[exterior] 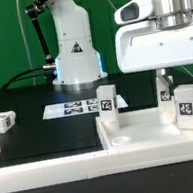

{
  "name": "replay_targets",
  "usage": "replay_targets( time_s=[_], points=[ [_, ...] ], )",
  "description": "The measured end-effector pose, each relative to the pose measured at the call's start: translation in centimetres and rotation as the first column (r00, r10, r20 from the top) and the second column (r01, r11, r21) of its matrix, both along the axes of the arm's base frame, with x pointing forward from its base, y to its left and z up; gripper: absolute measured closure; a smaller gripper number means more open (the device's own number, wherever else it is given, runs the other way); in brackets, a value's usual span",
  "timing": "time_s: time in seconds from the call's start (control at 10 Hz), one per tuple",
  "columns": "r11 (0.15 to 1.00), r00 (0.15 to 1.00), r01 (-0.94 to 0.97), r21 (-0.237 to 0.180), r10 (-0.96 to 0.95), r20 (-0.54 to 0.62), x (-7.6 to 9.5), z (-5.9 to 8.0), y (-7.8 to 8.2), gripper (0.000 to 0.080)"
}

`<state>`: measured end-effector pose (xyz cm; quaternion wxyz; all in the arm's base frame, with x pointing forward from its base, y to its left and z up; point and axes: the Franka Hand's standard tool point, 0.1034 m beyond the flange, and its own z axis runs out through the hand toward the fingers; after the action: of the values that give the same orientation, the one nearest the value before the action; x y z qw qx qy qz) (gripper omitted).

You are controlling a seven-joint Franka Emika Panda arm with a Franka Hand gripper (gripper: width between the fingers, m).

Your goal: Assemble square table

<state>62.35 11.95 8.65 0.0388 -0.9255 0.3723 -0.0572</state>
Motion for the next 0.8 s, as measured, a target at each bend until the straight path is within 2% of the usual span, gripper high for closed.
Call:
replay_targets(
  time_s=[0.3, 0.5, 0.8],
  points=[
    [0.946, 0.947, 0.32, 0.054, -0.32, -0.011, -0.22, -0.05, 0.19, 0.0509],
    [0.869, 0.873, 0.487, 0.085, -0.486, -0.035, -0.22, -0.06, 0.19, 0.0509],
    [0.766, 0.775, 0.631, 0.122, -0.628, -0.07, -0.17, -0.11, -0.08, 0.0509]
  ],
)
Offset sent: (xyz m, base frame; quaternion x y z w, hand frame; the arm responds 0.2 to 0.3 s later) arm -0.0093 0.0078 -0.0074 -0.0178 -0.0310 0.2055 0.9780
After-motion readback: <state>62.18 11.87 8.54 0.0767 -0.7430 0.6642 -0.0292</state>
